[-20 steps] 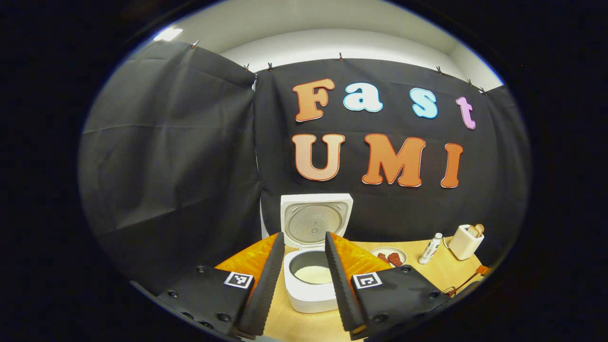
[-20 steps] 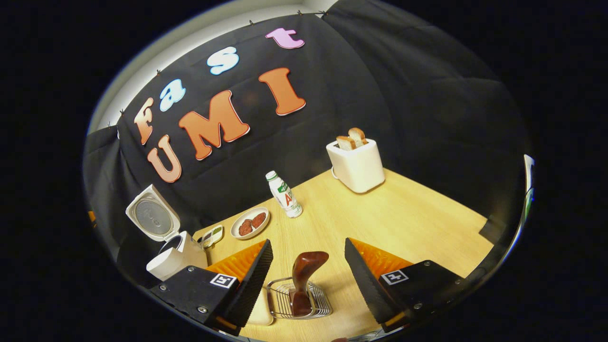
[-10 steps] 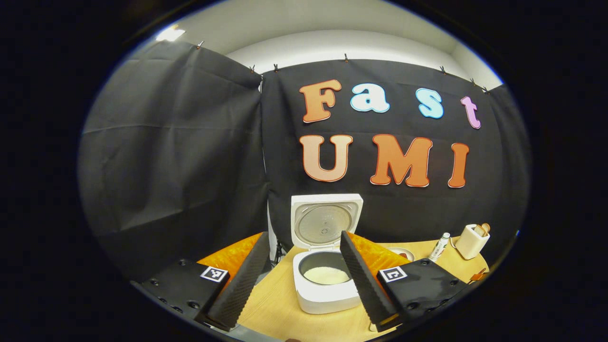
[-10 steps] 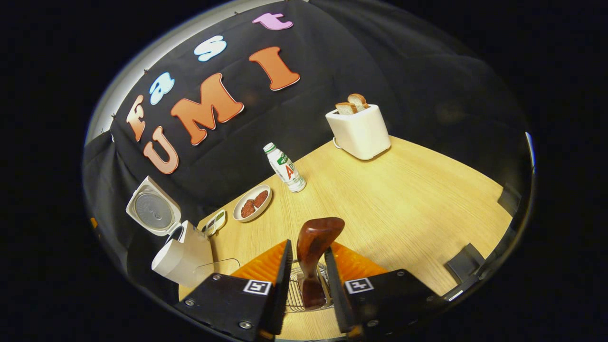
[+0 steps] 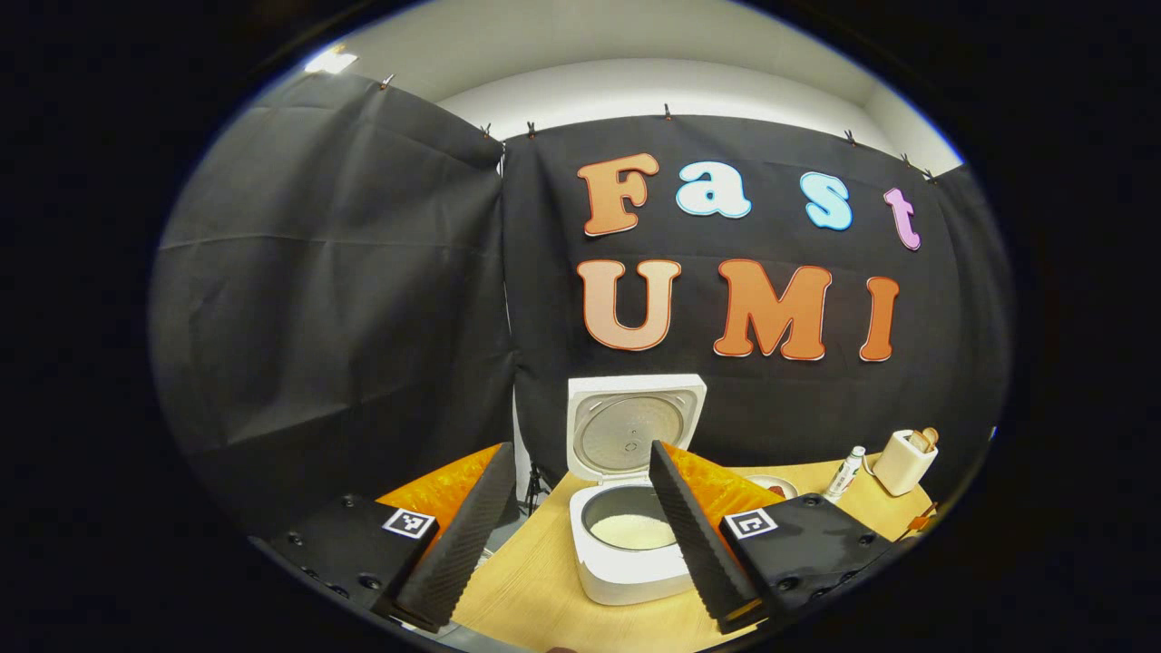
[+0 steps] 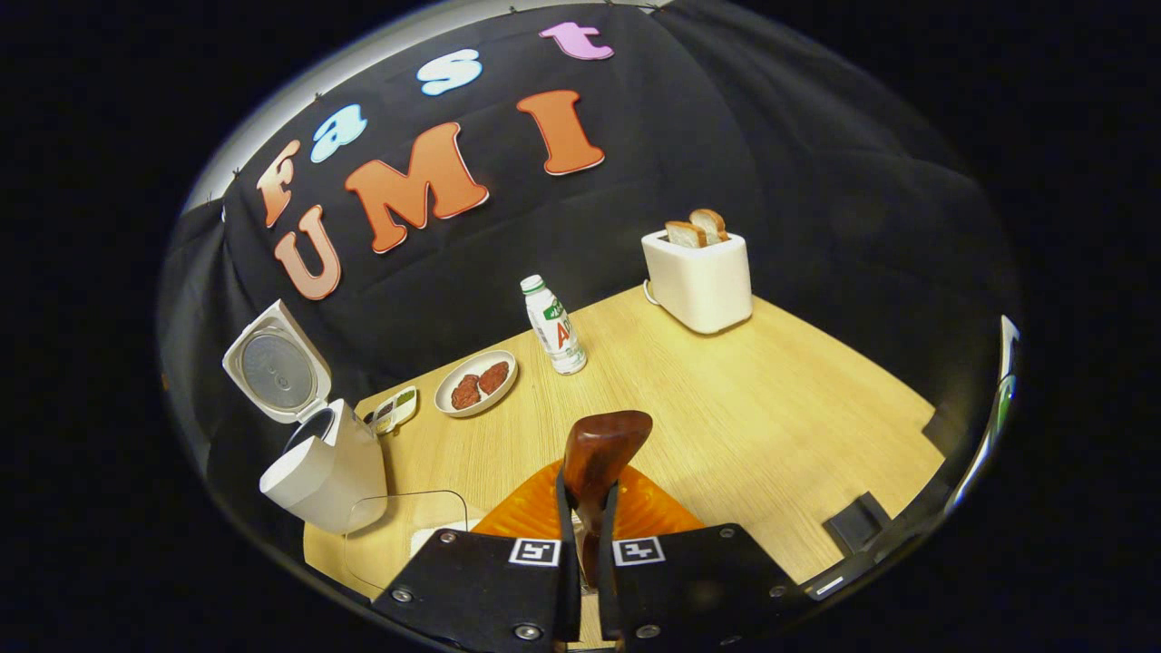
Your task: Close the left gripper, press the button to open the rice cooker; take a wooden spoon from the chopstick holder with the right hand, scoop a spoonful of rice and pour it into the rice cooker, then put the wooden spoon back into the chopstick holder.
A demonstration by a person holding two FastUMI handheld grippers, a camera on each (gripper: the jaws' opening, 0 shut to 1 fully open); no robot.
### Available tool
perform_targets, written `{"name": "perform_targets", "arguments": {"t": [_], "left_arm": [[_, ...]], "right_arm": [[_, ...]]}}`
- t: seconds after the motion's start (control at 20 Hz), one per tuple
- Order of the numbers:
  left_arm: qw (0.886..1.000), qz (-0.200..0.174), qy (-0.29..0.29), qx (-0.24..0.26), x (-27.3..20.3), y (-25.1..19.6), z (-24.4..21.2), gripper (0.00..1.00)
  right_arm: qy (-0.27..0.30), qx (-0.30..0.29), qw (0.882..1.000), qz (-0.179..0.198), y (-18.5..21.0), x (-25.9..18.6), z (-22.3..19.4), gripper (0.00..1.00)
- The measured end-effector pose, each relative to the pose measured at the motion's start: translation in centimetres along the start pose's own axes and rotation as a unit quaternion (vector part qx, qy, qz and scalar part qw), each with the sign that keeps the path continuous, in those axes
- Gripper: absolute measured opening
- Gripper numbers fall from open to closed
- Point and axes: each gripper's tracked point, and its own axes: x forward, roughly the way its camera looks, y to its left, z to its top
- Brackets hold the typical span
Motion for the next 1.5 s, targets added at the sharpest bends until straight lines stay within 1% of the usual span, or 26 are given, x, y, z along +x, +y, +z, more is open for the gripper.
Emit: {"name": "perform_targets", "arguments": {"t": [0.1,0.2,0.3,0.45,0.6,0.85,0.95,1.1,1.25,1.35,1.5], "left_arm": [[1.0,-0.007,0.003,-0.005,0.5,0.3,-0.4,1.0],[1.0,-0.016,0.006,-0.011,1.0,0.7,-0.8,1.0],[1.0,-0.021,0.009,-0.01,1.5,1.2,-1.4,1.0],[1.0,-0.028,0.012,-0.007,2.1,2.0,-1.8,1.0],[0.999,-0.03,0.015,-0.002,2.8,2.8,-2.2,1.0],[0.999,-0.031,0.029,0.003,3.8,4.2,-3.3,1.0],[0.999,-0.025,0.031,0.007,4.1,4.9,-3.3,1.0],[0.999,-0.021,0.03,0.008,4.5,5.6,-3.5,1.0],[0.999,-0.013,0.042,0.021,4.8,6.4,-4.5,1.0],[0.998,-0.016,0.049,0.026,4.7,6.4,-5.1,1.0],[0.998,-0.013,0.051,0.032,4.9,6.6,-5.3,1.0]], "right_arm": [[-0.018,-0.025,1.0,-0.006,1.0,-1.4,1.8,0.07],[-0.041,-0.044,0.998,-0.004,2.7,-2.8,3.9,0.07],[-0.062,-0.056,0.997,0.009,5.2,-3.8,5.4,0.07],[-0.082,-0.082,0.993,0.036,9.3,-4.5,6.5,0.07],[-0.096,-0.128,0.984,0.074,13.8,-4.4,5.7,0.07],[-0.075,-0.215,0.969,0.098,18.3,-2.1,1.2,0.06],[-0.064,-0.248,0.961,0.1,18.9,-1.2,-0.9,0.07],[-0.055,-0.296,0.949,0.09,18.9,-0.1,-3.0,0.07],[-0.055,-0.318,0.943,0.084,19.0,1.0,-4.5,0.07],[-0.055,-0.322,0.942,0.077,18.6,1.9,-5.4,0.07],[-0.076,-0.292,0.951,0.062,17.6,2.8,-5.7,0.07]]}}
